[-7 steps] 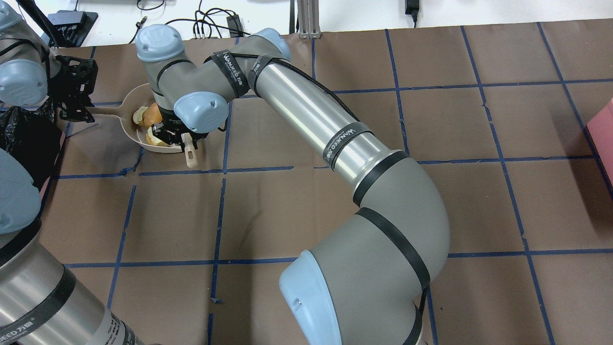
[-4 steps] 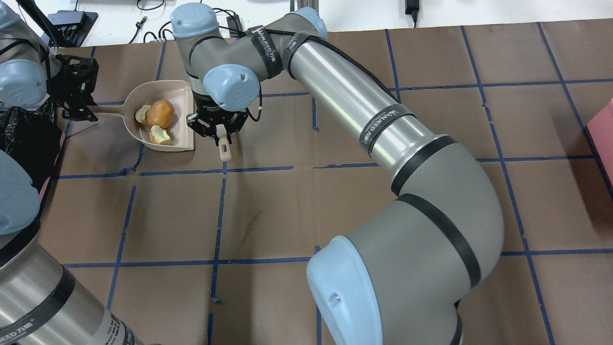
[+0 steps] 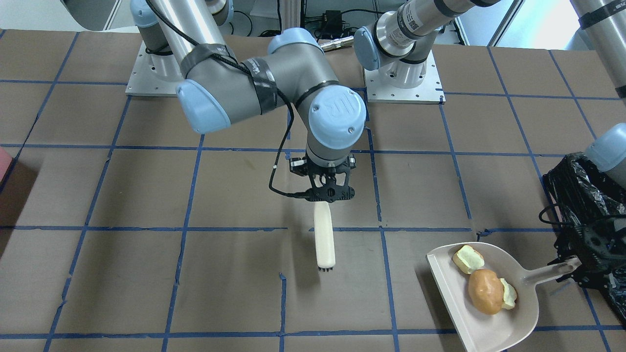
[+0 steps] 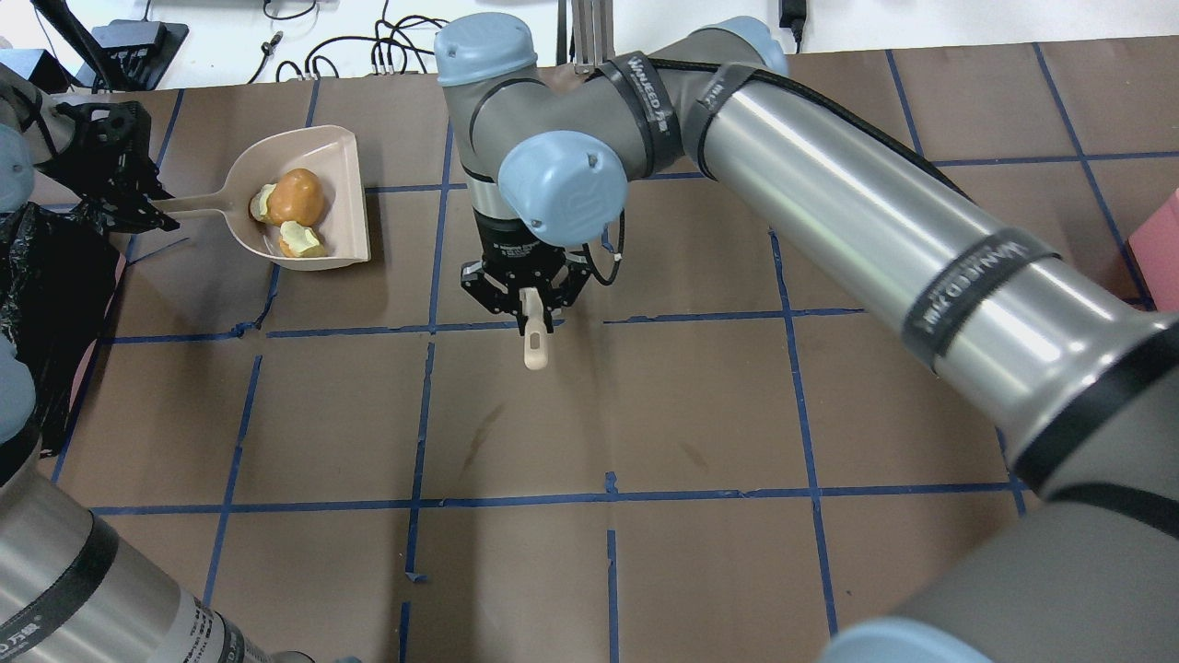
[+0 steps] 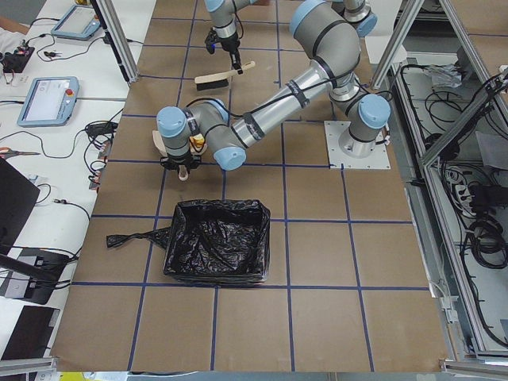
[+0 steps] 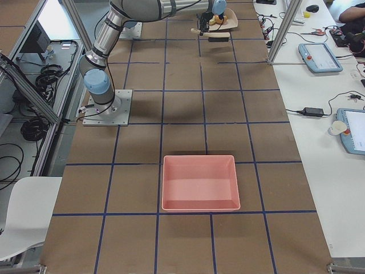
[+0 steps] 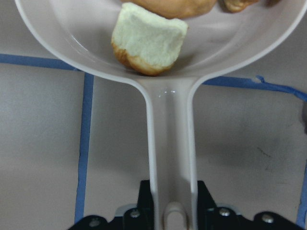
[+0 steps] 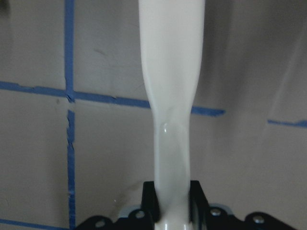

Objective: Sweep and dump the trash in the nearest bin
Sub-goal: 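Lift the dustpan toward the bag with left gripper while right withdraws brush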

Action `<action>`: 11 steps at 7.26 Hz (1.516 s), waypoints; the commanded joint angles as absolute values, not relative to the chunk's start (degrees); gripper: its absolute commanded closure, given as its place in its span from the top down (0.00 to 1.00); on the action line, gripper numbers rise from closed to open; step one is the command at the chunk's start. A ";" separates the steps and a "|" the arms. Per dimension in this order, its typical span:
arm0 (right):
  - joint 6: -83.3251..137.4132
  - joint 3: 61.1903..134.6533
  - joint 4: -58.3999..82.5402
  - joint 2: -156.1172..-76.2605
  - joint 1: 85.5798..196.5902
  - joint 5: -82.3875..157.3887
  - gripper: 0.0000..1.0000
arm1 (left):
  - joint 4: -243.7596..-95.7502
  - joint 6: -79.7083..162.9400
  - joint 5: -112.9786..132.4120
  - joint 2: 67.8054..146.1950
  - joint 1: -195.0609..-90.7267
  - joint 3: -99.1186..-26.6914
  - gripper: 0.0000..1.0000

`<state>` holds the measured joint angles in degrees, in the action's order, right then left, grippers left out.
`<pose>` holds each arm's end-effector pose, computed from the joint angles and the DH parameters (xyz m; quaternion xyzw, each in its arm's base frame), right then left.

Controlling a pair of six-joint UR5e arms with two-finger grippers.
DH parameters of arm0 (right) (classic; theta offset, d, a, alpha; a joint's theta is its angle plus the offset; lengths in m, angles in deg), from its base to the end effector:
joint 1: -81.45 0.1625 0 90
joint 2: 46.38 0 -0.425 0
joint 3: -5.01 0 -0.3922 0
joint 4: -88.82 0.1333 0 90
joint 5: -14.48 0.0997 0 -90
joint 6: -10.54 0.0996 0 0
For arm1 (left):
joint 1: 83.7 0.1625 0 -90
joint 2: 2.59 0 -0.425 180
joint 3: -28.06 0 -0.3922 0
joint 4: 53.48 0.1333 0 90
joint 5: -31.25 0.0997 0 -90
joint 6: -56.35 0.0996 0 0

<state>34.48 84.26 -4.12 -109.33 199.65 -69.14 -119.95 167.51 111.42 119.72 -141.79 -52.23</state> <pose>0.4315 -0.4992 0.3116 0.0304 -0.9912 -0.1286 0.0014 0.2374 -0.6656 0.2745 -0.6359 -0.7669 0.0838 0.0195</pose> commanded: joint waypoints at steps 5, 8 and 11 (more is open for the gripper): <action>36.84 116.63 -27.55 -124.79 202.83 -71.83 0.05 | -139.93 168.14 108.42 104.67 -122.76 -50.95 0.05; 37.08 116.46 -28.25 -123.02 202.57 -71.83 0.07 | -138.74 170.76 113.85 102.79 -112.13 -49.73 0.05; 38.49 116.64 -28.34 -123.02 201.96 -71.74 0.16 | -129.30 172.17 119.04 104.71 -106.04 -48.75 0.06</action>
